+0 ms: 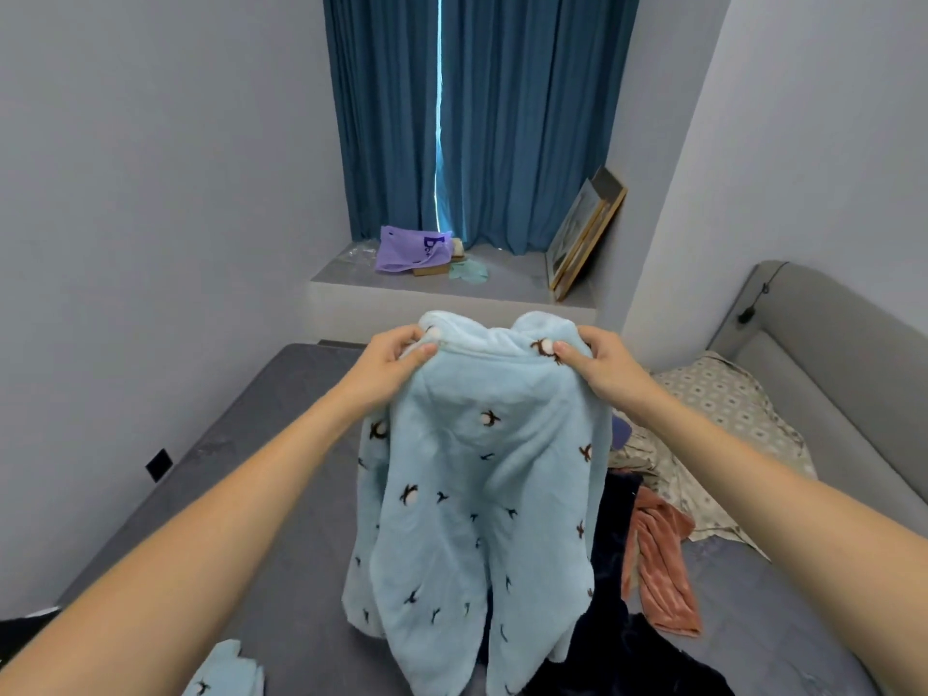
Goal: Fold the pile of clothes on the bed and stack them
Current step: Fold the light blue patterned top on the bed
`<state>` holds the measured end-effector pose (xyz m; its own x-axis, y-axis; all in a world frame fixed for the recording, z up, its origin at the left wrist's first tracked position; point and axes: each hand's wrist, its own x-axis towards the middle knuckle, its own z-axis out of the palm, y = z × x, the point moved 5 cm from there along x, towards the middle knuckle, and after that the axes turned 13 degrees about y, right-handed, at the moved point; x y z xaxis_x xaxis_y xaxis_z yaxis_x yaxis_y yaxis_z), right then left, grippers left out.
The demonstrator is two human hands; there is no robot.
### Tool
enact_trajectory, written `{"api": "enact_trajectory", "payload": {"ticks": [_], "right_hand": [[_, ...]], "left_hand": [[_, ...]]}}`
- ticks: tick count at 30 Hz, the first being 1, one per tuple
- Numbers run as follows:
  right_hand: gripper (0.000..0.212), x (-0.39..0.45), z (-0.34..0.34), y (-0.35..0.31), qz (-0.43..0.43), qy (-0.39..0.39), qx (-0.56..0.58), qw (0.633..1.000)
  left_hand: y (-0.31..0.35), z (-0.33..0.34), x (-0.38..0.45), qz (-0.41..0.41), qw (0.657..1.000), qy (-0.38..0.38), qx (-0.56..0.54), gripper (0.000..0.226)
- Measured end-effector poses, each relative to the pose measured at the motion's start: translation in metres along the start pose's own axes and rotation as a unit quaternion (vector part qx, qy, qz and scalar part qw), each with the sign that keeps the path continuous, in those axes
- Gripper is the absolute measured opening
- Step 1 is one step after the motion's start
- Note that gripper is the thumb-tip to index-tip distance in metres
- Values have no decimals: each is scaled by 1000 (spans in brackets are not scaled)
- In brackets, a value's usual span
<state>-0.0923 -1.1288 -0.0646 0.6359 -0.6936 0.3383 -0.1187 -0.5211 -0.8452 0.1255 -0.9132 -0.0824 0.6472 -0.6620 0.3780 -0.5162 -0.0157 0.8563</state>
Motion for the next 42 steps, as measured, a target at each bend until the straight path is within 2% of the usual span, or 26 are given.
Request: {"api": "enact_trajectory", "payload": {"ticks": [3, 5, 9, 13, 17, 20, 24, 31, 37, 42], "right_hand": [[23, 14, -8, -8, -46, -3, 4, 999], [20, 25, -12, -9, -66, -2, 6, 998], [21, 40, -19, -8, -71, -14, 3, 997], [19, 44, -22, -3, -80, -36, 0, 996], [17, 32, -20, 7, -89, -56, -5, 994], [23, 16, -18, 11, -79, -57, -19, 995], [21, -21, -13, 2, -82, -46, -29, 995], [24, -99, 22, -37, -68, -18, -57, 996], [32, -156, 71, -62, -59, -11, -80, 995], [25, -175, 103, -45, -28, -24, -78, 996]], "left_hand": [[17, -9, 19, 33, 999, -3, 26, 23], [27, -12, 27, 46, 998, -6, 39, 30], [42, -12, 37, 58, 997, 0, 56, 27], [44, -8, 32, 52, 997, 2, 64, 16], [30, -1, 12, 37, 997, -2, 71, 19], [19, 1, -7, 26, 996, -20, 79, 21], [13, -8, -36, 48, 995, -35, 73, 16], [2, -58, -105, 69, 995, -47, 45, 16], [-18, -114, -161, 47, 997, -64, 20, 12], [-49, -125, -168, 8, 996, -87, 17, 14]]}}
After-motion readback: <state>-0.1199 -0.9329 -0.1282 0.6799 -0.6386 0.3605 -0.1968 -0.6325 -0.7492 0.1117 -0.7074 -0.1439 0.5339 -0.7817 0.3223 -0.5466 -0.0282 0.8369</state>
